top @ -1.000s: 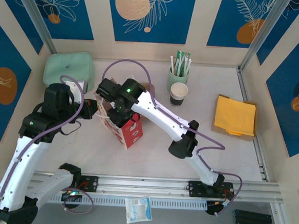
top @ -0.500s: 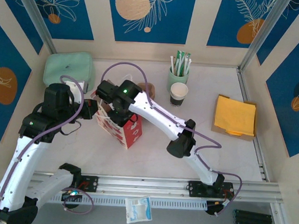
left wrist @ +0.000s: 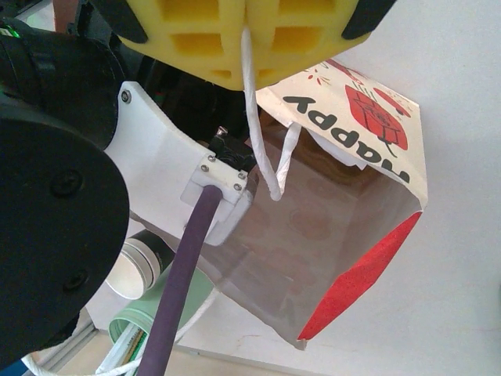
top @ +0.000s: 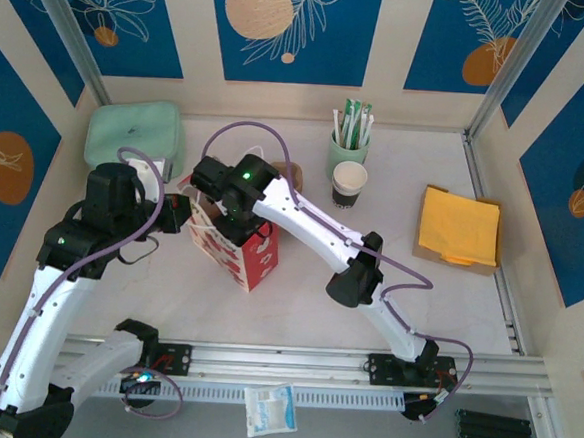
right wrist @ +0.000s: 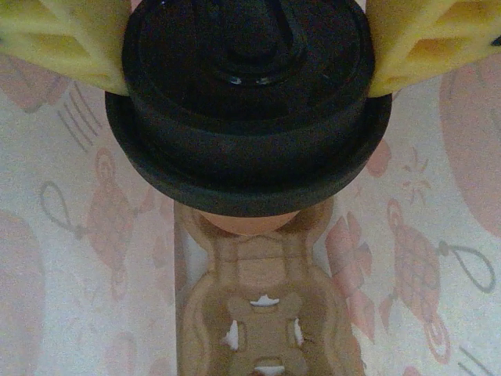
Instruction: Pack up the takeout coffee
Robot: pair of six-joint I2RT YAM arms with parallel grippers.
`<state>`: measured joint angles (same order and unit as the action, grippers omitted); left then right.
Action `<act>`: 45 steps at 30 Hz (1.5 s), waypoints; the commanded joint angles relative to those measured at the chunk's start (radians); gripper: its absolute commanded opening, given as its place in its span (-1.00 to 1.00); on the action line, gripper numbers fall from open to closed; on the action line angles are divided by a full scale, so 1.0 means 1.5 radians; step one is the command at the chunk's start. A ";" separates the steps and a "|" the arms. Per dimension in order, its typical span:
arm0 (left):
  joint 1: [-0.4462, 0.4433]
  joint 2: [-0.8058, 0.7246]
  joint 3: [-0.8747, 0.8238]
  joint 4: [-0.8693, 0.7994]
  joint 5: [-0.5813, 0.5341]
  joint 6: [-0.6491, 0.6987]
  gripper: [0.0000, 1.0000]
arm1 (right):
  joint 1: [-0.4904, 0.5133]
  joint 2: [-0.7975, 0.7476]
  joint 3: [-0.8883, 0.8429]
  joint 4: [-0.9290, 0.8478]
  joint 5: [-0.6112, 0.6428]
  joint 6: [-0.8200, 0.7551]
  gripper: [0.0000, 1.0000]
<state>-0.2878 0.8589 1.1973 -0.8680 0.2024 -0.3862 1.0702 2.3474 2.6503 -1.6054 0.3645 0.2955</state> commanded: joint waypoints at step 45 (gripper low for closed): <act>0.007 -0.006 -0.008 0.004 0.008 0.001 -1.00 | -0.013 0.037 -0.003 -0.027 -0.029 0.020 0.15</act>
<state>-0.2878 0.8593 1.1973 -0.8680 0.2024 -0.3870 1.0470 2.4092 2.6442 -1.6150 0.3397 0.3069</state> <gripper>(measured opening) 0.068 0.628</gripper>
